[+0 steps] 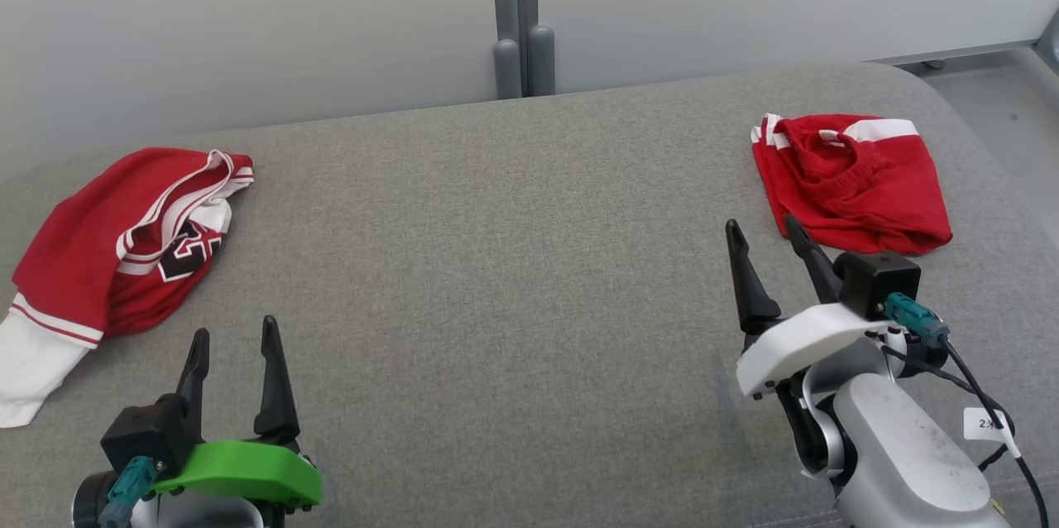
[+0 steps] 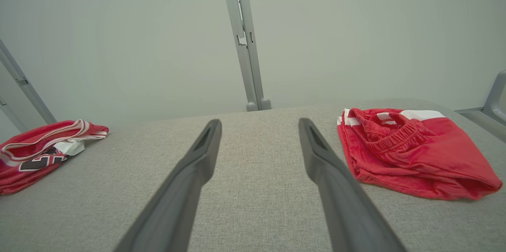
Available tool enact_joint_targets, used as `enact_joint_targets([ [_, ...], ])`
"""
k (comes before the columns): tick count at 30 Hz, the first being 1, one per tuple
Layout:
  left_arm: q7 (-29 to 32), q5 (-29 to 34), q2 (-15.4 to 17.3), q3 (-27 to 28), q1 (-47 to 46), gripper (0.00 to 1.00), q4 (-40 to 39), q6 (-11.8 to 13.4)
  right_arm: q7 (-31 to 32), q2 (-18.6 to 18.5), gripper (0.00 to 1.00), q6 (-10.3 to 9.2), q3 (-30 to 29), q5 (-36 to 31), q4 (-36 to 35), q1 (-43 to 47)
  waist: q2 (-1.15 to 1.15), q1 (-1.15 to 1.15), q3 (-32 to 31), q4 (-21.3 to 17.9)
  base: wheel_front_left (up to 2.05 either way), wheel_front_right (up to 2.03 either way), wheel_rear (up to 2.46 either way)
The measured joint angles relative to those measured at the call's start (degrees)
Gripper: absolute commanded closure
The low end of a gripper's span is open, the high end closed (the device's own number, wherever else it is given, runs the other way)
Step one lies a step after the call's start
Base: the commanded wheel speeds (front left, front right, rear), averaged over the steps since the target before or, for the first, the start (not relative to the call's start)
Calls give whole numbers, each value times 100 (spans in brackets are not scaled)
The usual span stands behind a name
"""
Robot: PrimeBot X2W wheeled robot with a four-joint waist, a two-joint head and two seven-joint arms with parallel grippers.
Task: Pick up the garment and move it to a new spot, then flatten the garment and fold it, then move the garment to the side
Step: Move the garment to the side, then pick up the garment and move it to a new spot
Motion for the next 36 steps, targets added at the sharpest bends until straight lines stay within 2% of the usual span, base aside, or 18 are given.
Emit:
enact_joint_targets([
  [10,0,40,-16,-52,20,0,-4,0,0,88,0,-1,-271,-283,-240,302,0,0,9,70,0,0,0],
  [19,0,52,-24,-119,19,0,5,0,0,111,0,-2,-434,-442,-438,500,0,0,6,309,0,0,0],
  [25,-1,92,-30,-88,16,0,22,0,0,126,0,-2,-439,-500,-569,520,0,0,-15,614,0,0,0],
  [36,-52,171,-38,380,35,0,-5,0,2,279,0,31,31,-578,-616,534,0,0,-95,1408,0,0,0],
])
